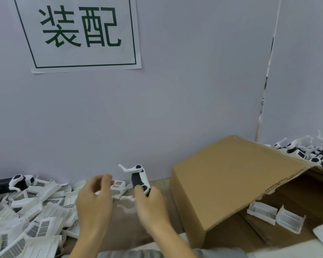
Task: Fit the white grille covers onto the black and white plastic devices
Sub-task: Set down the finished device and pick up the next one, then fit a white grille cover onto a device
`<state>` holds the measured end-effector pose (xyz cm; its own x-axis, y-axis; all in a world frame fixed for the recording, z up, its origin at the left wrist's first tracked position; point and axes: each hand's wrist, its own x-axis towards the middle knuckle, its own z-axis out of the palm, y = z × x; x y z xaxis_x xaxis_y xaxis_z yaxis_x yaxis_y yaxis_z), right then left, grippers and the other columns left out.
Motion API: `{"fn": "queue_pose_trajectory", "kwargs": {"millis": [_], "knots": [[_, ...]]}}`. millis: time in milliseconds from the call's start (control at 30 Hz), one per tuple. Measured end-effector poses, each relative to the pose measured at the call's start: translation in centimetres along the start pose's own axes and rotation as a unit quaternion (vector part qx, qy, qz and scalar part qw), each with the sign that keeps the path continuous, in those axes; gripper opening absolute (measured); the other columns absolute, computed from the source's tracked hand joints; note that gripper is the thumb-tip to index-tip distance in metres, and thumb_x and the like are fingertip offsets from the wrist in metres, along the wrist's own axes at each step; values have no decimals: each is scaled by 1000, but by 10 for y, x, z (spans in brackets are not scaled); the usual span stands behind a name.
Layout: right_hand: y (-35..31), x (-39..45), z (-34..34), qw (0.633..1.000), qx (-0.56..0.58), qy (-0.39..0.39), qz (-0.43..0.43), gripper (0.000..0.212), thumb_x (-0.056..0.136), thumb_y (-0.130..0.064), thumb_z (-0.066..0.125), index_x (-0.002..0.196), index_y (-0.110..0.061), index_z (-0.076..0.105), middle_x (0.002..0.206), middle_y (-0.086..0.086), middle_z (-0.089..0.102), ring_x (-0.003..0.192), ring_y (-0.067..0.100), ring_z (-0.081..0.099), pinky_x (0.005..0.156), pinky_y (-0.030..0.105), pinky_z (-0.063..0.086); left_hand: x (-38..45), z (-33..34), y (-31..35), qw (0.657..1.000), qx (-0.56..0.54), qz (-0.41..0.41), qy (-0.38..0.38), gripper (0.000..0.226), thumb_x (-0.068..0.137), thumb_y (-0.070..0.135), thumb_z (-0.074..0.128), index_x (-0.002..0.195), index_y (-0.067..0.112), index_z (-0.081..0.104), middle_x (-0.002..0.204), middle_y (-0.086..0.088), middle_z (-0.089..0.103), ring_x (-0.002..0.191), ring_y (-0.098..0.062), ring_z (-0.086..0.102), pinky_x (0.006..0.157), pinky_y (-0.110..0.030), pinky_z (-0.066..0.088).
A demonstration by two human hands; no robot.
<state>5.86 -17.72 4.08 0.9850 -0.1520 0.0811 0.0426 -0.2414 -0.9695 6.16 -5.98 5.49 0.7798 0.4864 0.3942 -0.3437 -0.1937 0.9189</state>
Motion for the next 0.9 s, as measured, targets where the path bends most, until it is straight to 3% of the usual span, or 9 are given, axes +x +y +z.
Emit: {"fn": "queue_pose_trajectory", "kwargs": {"millis": [167,267,333,400,500,567,667,767,900], "knots": [[-55,26,-84,929,369,16,-9,24,102,-27,43,107,-16,64,77,-8,76,55,13,65,55,29,36,11,-10,3,998,-28,6,48,28,97,8,49,82,23,67,83,6,70,89,-13,66,86,-47,50],[-74,39,-150,830,545,79,-92,30,105,-30,35,123,-29,58,134,1,65,104,24,72,69,31,51,10,-7,-6,998,-36,-34,26,29,98,5,47,83,18,68,84,-2,69,85,-18,63,78,-44,51],[-68,42,-166,802,575,144,-73,50,107,-48,30,152,-27,34,163,6,28,141,33,43,104,45,47,10,-6,-12,997,-41,-62,-2,30,99,4,46,83,15,69,84,-6,69,81,-19,62,69,-38,49],[-49,43,-154,829,535,157,-48,56,108,-44,29,158,-20,20,165,11,17,146,35,31,114,46,37,9,-3,-16,996,-35,-73,-24,30,99,4,47,84,15,70,82,-5,70,79,-21,62,68,-38,48],[-28,40,-104,947,301,113,-23,44,106,-18,41,145,3,41,132,27,56,115,45,57,94,42,48,8,-1,-15,997,5,-69,-45,27,97,4,50,84,15,71,79,-1,71,81,-22,64,77,-44,51],[-19,33,-69,991,86,81,-63,43,101,-16,47,143,-4,49,113,10,68,111,31,63,100,41,49,5,-2,-13,993,67,-63,-67,24,95,4,52,86,18,70,82,0,72,86,-22,65,84,-47,52],[0,14,-22,989,-76,19,-124,37,99,-21,49,135,-15,59,116,1,69,107,14,62,98,30,47,3,-6,-10,982,159,-38,-97,17,93,9,57,89,22,66,89,5,69,87,-18,64,84,-45,54],[25,1,3,987,-98,-26,-127,26,96,-14,51,116,-21,67,89,4,70,84,15,63,83,29,51,16,-13,-7,949,289,21,-128,10,92,19,56,98,22,64,94,11,63,94,-18,62,86,-39,51],[35,7,3,990,-66,-28,-119,24,97,-11,53,108,-26,69,77,2,67,71,4,60,58,10,43,65,-27,5,834,520,77,-166,27,94,27,51,120,18,56,116,-3,56,114,-27,49,90,-37,46]]}}
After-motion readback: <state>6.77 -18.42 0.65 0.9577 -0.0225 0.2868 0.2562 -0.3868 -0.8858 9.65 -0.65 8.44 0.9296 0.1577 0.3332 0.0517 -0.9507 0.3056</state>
